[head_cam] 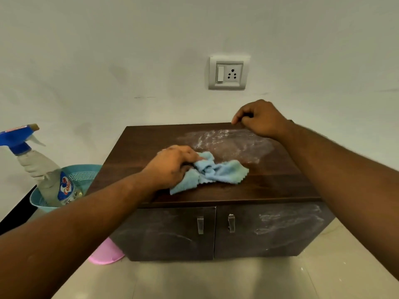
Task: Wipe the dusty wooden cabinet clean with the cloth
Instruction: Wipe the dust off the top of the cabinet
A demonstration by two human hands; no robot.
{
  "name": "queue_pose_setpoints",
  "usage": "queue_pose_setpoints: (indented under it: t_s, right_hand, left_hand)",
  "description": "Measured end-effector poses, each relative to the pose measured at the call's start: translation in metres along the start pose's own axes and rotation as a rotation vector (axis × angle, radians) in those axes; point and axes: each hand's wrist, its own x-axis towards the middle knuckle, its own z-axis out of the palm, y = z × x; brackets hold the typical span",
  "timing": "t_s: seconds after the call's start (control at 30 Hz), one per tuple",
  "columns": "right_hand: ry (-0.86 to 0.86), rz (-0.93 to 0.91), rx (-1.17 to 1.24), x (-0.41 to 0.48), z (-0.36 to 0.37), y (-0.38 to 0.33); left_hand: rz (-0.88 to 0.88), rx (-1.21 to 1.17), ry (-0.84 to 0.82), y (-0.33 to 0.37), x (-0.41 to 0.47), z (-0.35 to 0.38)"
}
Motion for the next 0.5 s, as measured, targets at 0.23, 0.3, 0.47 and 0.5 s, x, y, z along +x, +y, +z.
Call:
queue_pose_setpoints:
  t_s: [0.23,0.3,0.47,0.5]
  right_hand:
    - [-0.508,-0.148,0.017,-0.013,0.029,-0.057]
    - [-0.571,-0.172,-0.133,-0.029,0.057,-0.065]
    - [-0.434,-0.382,-0.387,-0.059,0.091,-0.085]
    - [-0.474,-0.421,-0.385,-0.060,0.085,-0.086]
  left_hand:
    - [-0.104,-0.505,-0.058,-0.002,-0.009,-0.011]
    - [-0.255,-0.871,-0.063,-0.018,-0.010,-0.025]
    - [-0.513,-0.909,0.322,-0.065,-0.021,-0.039]
    - [-0.522,-0.792,0.369,-0.073,-0.022,-0.039]
